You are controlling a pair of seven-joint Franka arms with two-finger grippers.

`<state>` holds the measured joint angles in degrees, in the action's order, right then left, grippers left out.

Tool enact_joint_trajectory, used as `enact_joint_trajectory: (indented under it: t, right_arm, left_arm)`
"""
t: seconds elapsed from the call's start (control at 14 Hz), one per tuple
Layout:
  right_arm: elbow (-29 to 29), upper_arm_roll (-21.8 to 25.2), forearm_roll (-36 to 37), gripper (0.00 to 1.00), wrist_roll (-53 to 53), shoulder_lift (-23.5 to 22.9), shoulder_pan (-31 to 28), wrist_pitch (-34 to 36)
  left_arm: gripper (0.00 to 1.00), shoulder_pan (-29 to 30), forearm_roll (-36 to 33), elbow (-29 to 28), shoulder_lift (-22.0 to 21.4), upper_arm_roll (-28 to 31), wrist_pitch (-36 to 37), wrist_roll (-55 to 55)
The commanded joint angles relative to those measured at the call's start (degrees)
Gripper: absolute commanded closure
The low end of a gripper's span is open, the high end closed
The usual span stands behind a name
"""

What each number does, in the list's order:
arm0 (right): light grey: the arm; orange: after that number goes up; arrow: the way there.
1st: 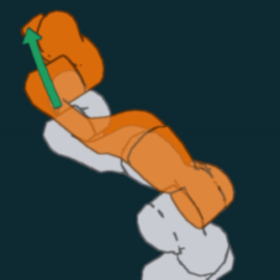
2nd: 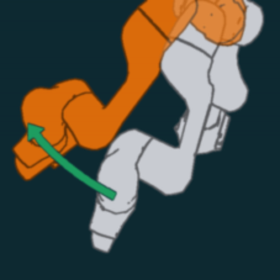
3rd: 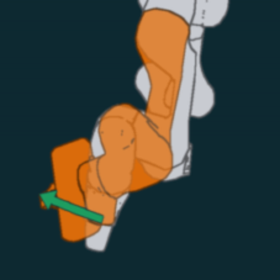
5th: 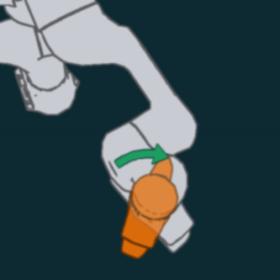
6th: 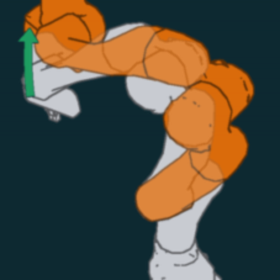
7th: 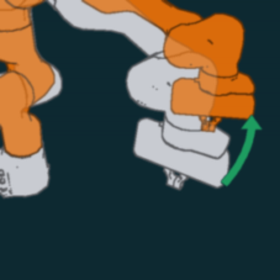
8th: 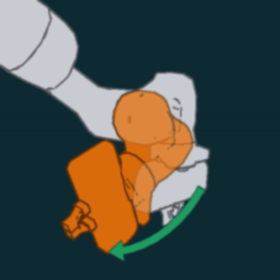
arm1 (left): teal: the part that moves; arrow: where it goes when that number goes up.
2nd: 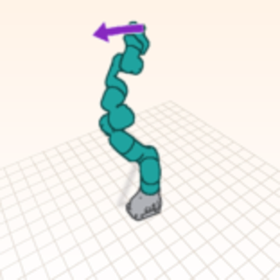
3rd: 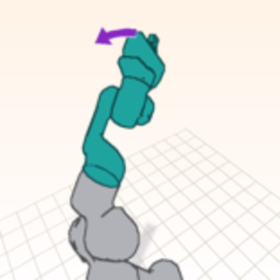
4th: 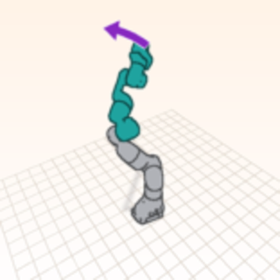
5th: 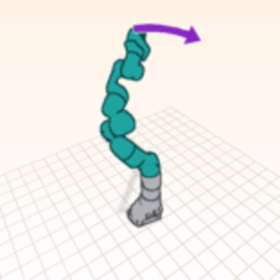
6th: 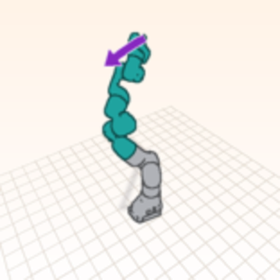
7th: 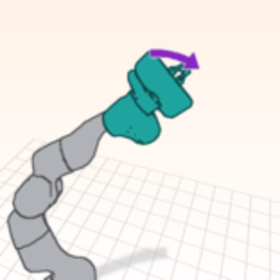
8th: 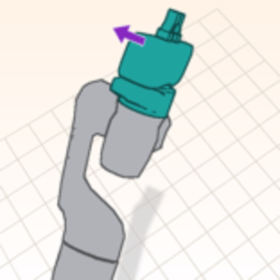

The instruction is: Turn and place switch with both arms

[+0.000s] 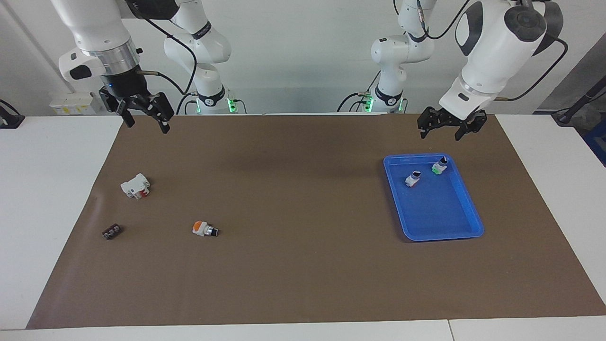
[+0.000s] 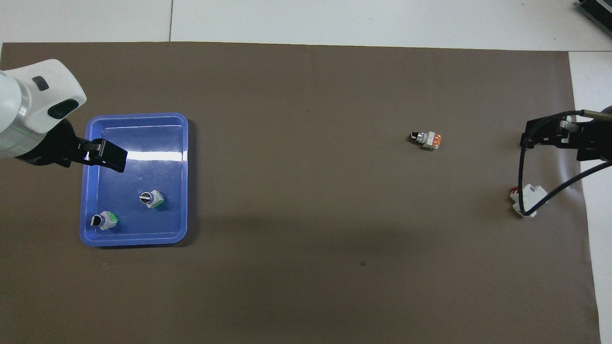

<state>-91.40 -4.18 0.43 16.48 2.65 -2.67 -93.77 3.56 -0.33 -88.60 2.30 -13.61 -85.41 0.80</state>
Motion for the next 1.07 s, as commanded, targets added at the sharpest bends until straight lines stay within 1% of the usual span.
enact_joint_trajectory:
  t: [0.0,0.21,0.29,0.5,1.0]
  right_arm:
    - [-0.71,-0.57,0.98,0.0,-0.57,0.78,-0.76,0.6]
    - [-0.71,-0.57,0.98,0.0,-0.57,0.78,-0.76,0.6]
    - [-0.71,-0.57,0.98,0.0,-0.57,0.78,-0.76,0.6]
    - [-0.8,-0.57,0.98,0.0,-0.57,0.78,-0.76,0.6]
    - [-0.97,-0.57,0.98,0.0,-0.57,0.96,-0.76,0.6]
  left_arm:
    - [0.0,0.48,-0.2,-0.6,-2.56,0.16,1.47,0.78]
    - [0.0,0.66,-0.03,-0.43,-2.48,0.6,-2.73,1.04]
    - [0.0,0.57,-0.11,-0.26,-2.48,0.6,-3.1,1.05]
    - [0.0,0.75,0.15,0.01,-2.48,0.77,-3.89,1.13]
    - [0.0,0.66,1.38,-0.08,-3.62,0.77,-2.92,2.27]
